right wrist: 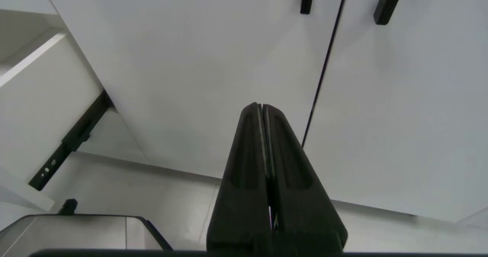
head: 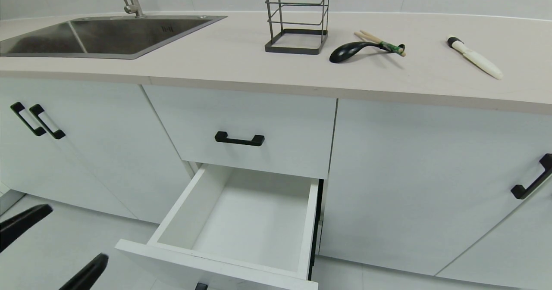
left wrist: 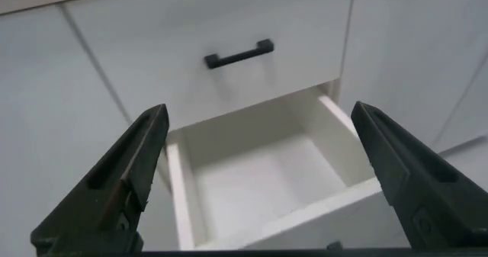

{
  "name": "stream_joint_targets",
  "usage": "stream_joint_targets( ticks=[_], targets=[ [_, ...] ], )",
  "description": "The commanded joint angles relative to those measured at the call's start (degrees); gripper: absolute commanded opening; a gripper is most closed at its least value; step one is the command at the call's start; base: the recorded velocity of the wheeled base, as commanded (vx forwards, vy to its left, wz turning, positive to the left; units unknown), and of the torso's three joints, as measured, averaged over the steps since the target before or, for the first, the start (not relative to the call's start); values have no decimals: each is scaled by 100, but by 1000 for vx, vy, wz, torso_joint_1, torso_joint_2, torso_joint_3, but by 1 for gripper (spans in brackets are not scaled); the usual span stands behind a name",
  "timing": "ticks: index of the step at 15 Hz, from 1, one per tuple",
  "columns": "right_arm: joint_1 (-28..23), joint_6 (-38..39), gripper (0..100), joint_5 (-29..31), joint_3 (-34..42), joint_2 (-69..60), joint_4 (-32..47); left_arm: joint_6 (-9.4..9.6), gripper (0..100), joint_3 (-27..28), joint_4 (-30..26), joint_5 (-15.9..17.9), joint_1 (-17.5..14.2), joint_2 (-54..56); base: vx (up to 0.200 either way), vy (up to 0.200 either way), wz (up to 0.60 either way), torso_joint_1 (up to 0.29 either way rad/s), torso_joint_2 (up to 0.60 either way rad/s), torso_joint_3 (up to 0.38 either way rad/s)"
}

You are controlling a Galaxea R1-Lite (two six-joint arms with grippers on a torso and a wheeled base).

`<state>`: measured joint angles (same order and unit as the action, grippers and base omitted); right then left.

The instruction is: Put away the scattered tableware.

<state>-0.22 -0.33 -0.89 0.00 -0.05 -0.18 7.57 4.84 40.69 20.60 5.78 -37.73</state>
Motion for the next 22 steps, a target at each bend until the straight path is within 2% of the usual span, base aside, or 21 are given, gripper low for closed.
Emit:
stream_joint_targets(
  ticks=[1, 3, 4, 5, 6, 8, 9, 10, 11, 12, 13, 15, 17, 20, 22],
  targets=[
    [-4, -2, 0, 1, 0, 5, 1, 52, 100, -326, -1301, 23, -543, 2121, 0, 0, 0, 0, 0, 0],
    [4, -2, 0, 1, 0, 5, 1, 69, 100, -343, -2593, 172, -411, 3167, 0, 0, 0, 0, 0, 0],
    [4, -2, 0, 1, 0, 5, 1, 104, 100, -370, -3015, 207, -428, 3527, 0, 0, 0, 0, 0, 0],
    [4, -2, 0, 1, 0, 5, 1, 139, 100, -466, -3331, 234, -587, 3773, 0, 0, 0, 0, 0, 0],
    [-4, -2, 0, 1, 0, 5, 1, 175, 100, -466, -3480, 172, -578, 3773, 0, 0, 0, 0, 0, 0],
    [4, -2, 0, 1, 0, 5, 1, 148, 100, -475, -3779, -777, -587, 3773, 0, 0, 0, 0, 0, 0],
    [-4, 7, 0, 10, 0, 5, 1, -1, 100, -475, -3955, -1419, -587, 3773, 0, 0, 0, 0, 0, 0],
    [-4, -2, 0, 1, 0, 5, 1, -274, 100, -484, -4069, -1946, -587, 3773, 0, 0, 0, 0, 0, 0],
    [-4, -11, 0, 1, 0, 5, 1, -432, 100, -484, -4078, -2078, -578, 3773, 0, 0, 0, 0, 0, 0],
    [-4, -11, 0, 1, 0, 5, 1, -432, 100, -484, -4078, -2078, -578, 3773, 0, 0, 0, 0, 0, 0],
    [4, -20, 0, -8, 0, 5, 1, -696, 100, -484, -4078, -2131, -578, 3773, 0, 0, 0, 0, 0, 0],
    [-4, -29, 0, -8, 0, 5, 1, -819, 100, -484, -4078, -2131, -578, 3773, 0, 0, 300, 1, 6, 1],
    [4, -20, 0, -8, 0, 5, 1, -836, 100, -484, -4078, -2131, -587, 3773, 0, 0, 600, -2, 2, 5],
    [-4, -11, 0, 10, 0, 5, 1, -906, 100, -484, -4078, -2122, -578, 3773, 0, 0, 0, 0, 0, 0],
    [4, -2, 0, 10, 0, 5, 1, -871, 100, -475, -4078, -2139, -578, 3773, 0, 0, 0, 0, 0, 0]
  ],
)
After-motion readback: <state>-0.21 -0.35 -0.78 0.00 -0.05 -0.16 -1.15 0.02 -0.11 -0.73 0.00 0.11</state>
